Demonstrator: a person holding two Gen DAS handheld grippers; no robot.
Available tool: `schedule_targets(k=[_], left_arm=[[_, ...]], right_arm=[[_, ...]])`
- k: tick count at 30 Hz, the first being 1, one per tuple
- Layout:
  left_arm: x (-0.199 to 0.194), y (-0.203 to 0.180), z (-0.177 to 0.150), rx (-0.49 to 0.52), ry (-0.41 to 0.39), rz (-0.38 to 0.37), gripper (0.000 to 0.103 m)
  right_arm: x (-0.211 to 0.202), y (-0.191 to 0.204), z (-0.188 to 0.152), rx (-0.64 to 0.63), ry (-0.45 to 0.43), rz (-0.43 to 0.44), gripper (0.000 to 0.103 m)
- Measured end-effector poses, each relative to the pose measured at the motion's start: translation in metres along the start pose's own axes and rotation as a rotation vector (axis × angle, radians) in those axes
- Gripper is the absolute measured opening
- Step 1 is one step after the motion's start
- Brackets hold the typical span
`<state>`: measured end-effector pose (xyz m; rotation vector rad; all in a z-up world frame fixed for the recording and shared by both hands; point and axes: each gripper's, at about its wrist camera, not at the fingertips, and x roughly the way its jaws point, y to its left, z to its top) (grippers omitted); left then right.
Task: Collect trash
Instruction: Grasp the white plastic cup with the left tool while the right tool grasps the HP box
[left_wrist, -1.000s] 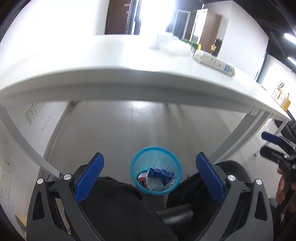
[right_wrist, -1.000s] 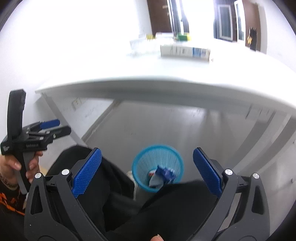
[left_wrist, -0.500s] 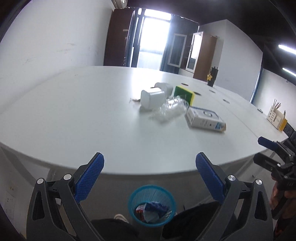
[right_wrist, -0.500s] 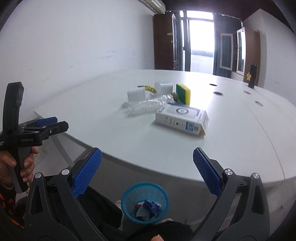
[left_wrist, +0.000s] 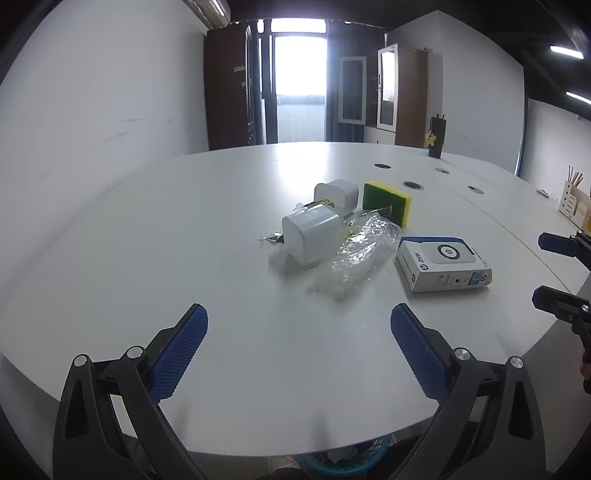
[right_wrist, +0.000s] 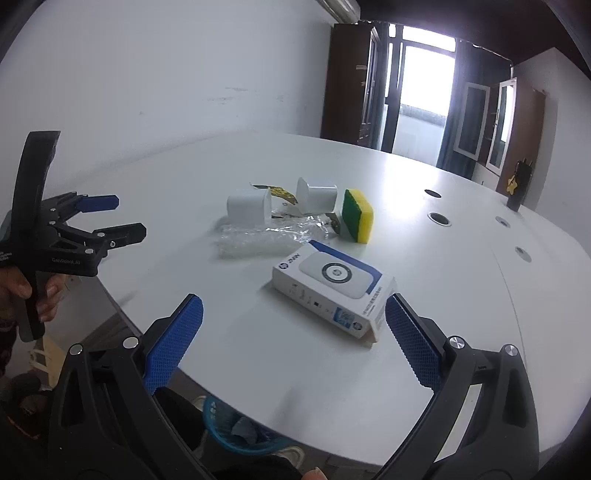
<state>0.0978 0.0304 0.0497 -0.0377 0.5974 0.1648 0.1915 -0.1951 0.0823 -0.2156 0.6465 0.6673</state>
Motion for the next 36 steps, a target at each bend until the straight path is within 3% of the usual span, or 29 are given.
schedule_targets(k=[5, 9, 13, 18, 21, 28, 33, 36], left_arm=[[0.030, -0.004, 0.019, -0.006, 0.043, -0.026, 0.097], [0.059, -0.005, 0.030, -0.004, 0.083, 0.032, 0.097], [0.077, -0.002, 0.046, -0.053, 0.123, 0.027, 0.097], [0.096, -0.007, 0.073, -0.100, 0.137, 0.029, 0.097], [0.115, -0.015, 0.083, -0.058, 0.157, 0.078, 0.097], [0.151, -0.022, 0.089, -0.013, 0.211, 0.118, 0.097], [0.163, 0.007, 0.086, -0.143, 0.266, 0.045, 0.094], [0.154, 0.016, 0.081, -0.158, 0.255, 0.008, 0.084]], right_arm=[[0.031, -0.023, 0.016, -0.074, 0.058, 0.111, 0.095], [0.057, -0.026, 0.020, -0.213, 0.117, 0.097, 0.095], [0.073, -0.026, 0.026, -0.303, 0.128, 0.164, 0.095], [0.101, -0.027, 0.037, -0.369, 0.213, 0.217, 0.095], [0.117, -0.028, 0.039, -0.379, 0.273, 0.239, 0.095], [0.146, -0.030, 0.031, -0.393, 0.365, 0.217, 0.095], [0.155, -0.026, 0.028, -0.380, 0.391, 0.179, 0.095], [0.163, -0.030, 0.024, -0.343, 0.420, 0.157, 0.095]])
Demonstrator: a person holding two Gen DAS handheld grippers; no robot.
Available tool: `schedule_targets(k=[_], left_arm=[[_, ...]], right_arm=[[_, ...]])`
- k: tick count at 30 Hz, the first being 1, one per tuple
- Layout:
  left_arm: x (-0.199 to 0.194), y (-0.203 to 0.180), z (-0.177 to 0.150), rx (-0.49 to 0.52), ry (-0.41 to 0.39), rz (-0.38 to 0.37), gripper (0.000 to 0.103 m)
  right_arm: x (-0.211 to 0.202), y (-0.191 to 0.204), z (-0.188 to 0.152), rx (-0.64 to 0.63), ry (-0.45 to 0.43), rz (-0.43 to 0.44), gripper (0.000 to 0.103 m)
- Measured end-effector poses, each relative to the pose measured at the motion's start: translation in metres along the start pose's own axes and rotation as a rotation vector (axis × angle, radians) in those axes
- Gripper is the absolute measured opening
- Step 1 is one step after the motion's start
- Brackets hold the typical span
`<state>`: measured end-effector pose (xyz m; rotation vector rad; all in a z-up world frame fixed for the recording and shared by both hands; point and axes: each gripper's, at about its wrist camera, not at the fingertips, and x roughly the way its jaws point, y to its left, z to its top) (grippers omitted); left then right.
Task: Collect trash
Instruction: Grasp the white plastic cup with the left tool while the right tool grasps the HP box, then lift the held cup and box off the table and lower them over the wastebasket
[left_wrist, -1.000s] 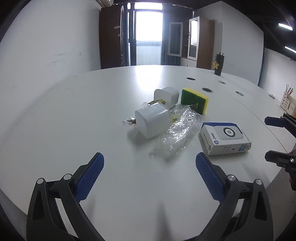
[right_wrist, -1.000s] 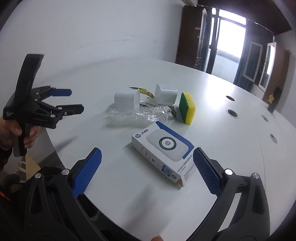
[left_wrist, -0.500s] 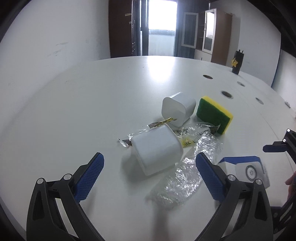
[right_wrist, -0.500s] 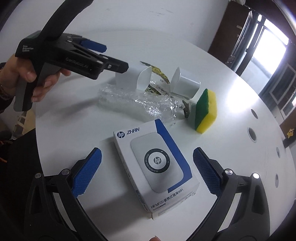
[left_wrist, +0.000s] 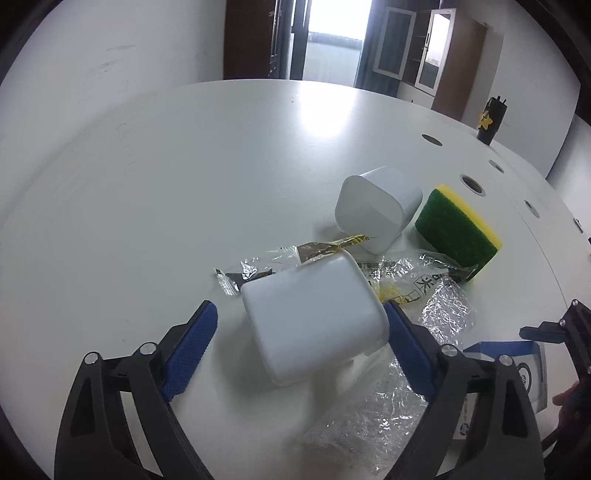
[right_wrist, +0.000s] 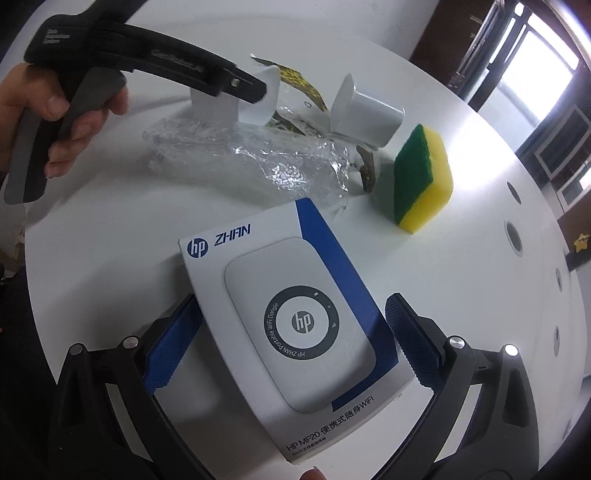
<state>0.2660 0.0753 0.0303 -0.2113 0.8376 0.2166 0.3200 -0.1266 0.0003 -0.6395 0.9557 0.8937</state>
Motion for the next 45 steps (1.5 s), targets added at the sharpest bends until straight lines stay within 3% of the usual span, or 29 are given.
schedule_targets(k=[2, 13, 24, 29, 37, 45], left_arm=[[-0.005, 0.002, -0.004, 0.019, -0.003, -0.020, 0.069], [-0.017, 0.012, -0.014, 0.058, -0.042, -0.046, 0.067], [-0.069, 0.033, -0.046, 0.046, -0.134, -0.039, 0.067], [-0.103, 0.043, -0.069, 0.008, -0.184, -0.088, 0.067], [-0.140, 0.027, -0.108, 0.038, -0.239, -0.128, 0.067], [-0.177, 0.021, -0.146, 0.052, -0.291, -0.159, 0.067]], right_arm=[[-0.003, -0.002, -0.002, 0.033, -0.018, 0.012, 0.093], [-0.018, 0.000, -0.018, 0.174, -0.075, -0.043, 0.080], [-0.036, 0.006, -0.038, 0.357, -0.156, -0.071, 0.079], [-0.047, 0.012, -0.043, 0.436, -0.220, -0.065, 0.078], [-0.065, 0.045, -0.056, 0.526, -0.271, -0.085, 0.078], [-0.100, 0.089, -0.081, 0.535, -0.338, -0.120, 0.078]])
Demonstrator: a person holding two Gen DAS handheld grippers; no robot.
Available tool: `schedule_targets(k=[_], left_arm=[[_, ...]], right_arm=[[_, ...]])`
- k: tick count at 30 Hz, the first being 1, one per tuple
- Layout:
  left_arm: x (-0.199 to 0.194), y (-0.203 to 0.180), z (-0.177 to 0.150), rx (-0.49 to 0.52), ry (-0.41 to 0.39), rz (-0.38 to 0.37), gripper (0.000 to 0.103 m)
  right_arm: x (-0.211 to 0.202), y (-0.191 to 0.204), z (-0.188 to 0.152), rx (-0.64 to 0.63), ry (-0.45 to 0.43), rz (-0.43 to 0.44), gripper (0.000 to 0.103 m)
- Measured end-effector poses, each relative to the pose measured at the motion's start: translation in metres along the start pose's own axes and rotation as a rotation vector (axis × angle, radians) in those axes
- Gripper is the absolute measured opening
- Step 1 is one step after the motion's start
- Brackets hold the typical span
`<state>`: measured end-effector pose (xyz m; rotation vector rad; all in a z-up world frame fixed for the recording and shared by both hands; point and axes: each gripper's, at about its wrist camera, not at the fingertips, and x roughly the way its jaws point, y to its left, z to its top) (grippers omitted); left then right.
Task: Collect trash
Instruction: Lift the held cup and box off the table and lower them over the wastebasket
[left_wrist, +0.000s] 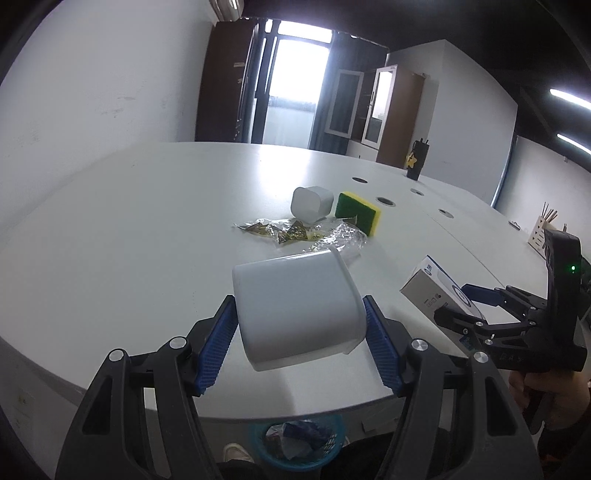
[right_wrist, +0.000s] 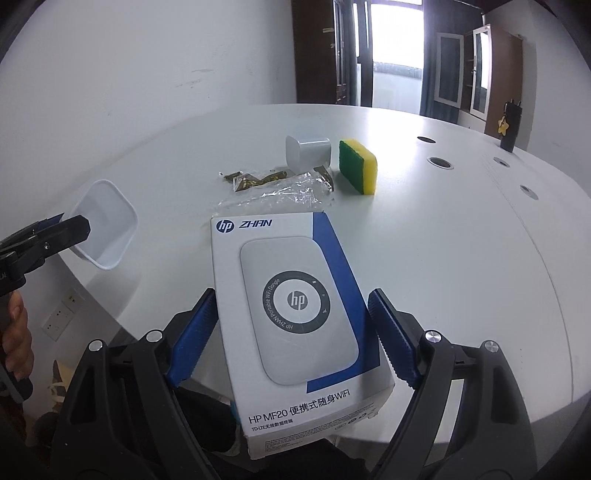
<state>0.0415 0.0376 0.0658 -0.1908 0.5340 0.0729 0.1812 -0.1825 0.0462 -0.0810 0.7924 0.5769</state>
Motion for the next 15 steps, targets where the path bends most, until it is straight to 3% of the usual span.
schedule_targets(k=[7, 15], left_arm=[[-0.032, -0.006, -0.024, 0.020, -0.013, -0.021, 0.067], [-0.053, -0.001, -0.047, -0.032, -0.011, -0.055, 0.067]], right_arm=[[-0.030, 0.023, -0.031, -0.006, -0.033, 0.001, 0.078], [-0.055, 0.039, -0.070, 0.037, -0.045, 0.023, 0.078]])
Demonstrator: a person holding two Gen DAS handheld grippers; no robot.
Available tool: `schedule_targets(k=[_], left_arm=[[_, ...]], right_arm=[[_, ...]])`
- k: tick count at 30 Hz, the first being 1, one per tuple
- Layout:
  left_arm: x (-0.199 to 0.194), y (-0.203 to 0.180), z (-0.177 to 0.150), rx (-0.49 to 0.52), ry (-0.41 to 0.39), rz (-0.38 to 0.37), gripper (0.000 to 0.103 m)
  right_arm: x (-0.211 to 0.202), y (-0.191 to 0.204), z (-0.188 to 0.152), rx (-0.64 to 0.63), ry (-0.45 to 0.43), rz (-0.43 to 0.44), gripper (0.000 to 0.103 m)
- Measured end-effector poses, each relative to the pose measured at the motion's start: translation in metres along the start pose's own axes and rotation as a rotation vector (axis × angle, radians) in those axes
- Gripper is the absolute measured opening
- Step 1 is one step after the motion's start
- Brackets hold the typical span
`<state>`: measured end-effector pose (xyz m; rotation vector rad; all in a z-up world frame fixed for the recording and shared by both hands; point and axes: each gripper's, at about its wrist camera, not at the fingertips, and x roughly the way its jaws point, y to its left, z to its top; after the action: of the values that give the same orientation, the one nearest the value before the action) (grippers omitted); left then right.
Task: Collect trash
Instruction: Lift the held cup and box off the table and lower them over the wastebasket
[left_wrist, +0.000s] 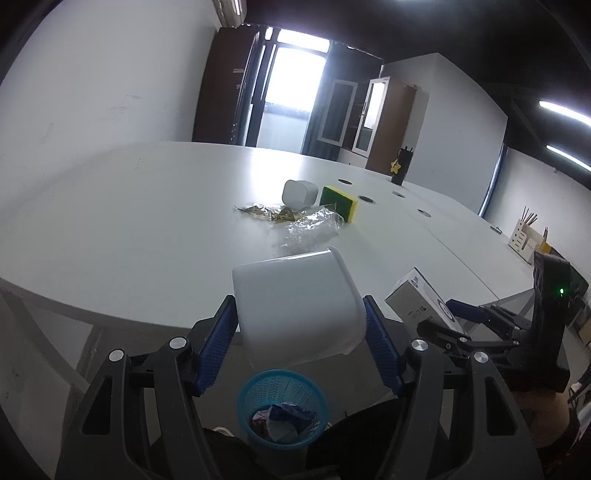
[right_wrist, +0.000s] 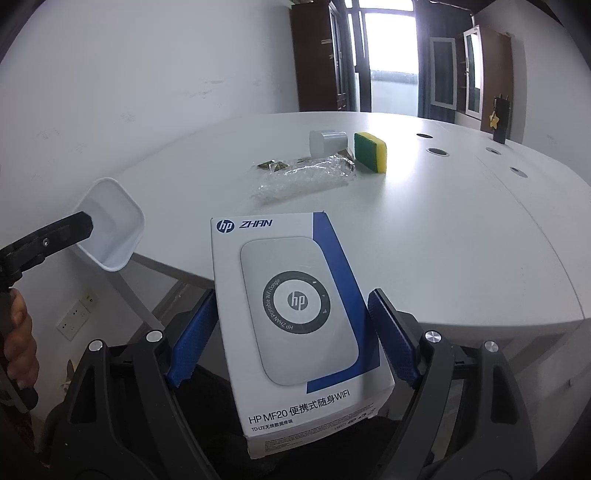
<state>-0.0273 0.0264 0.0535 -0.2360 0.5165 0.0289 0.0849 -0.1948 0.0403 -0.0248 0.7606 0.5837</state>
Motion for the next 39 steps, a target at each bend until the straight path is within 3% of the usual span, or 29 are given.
schedule_targets(k=[5, 14, 23, 31, 39], left_arm=[[0.001, -0.008, -0.019, 0.011, 0.027, -0.023, 0.067], [0.016, -0.013, -0.054, 0.021, 0.094, -0.035, 0.067], [0.050, -0.005, -0.081, -0.007, 0.186, -0.020, 0.067], [0.081, 0.004, -0.111, 0.015, 0.245, 0.042, 0.067], [0.120, 0.019, -0.130, -0.050, 0.334, 0.027, 0.067]], right_arm=[[-0.013, 0.016, -0.027, -0.048, 0.007, -0.017, 0.078], [-0.004, 0.002, -0.063, -0.016, 0.065, 0.006, 0.078], [0.035, -0.006, -0.095, 0.009, 0.153, 0.033, 0.078], [0.068, -0.014, -0.116, 0.024, 0.227, 0.036, 0.078], [0.105, -0.024, -0.130, 0.010, 0.285, 0.021, 0.078]])
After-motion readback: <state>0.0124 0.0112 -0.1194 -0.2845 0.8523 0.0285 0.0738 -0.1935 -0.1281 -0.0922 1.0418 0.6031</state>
